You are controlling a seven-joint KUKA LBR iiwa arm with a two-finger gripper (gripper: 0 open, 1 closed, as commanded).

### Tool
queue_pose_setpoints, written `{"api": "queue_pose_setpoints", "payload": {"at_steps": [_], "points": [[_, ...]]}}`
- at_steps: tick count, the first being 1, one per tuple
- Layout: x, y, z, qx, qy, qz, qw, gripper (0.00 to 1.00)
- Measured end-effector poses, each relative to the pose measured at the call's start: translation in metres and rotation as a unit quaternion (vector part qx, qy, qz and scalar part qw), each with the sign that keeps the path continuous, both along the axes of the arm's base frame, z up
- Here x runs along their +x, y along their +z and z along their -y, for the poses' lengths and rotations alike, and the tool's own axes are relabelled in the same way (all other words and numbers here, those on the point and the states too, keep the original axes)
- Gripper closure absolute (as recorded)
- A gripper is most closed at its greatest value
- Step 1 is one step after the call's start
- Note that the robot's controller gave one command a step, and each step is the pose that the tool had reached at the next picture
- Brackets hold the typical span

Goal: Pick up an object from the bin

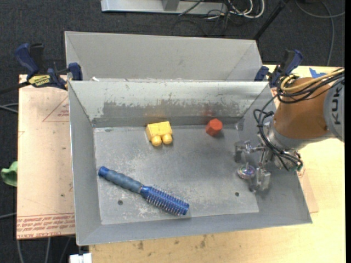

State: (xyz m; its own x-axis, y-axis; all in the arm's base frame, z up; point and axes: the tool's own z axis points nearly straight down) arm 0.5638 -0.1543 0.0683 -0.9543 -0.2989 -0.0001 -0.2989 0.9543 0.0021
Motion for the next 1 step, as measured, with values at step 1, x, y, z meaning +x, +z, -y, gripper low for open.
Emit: {"api": "queue_pose_setpoints", "payload": {"at_steps": [1], "points": [[0.049,0.0843,-0.0325,-0.001,0.006,0.008,0.9999,0.0]]}}
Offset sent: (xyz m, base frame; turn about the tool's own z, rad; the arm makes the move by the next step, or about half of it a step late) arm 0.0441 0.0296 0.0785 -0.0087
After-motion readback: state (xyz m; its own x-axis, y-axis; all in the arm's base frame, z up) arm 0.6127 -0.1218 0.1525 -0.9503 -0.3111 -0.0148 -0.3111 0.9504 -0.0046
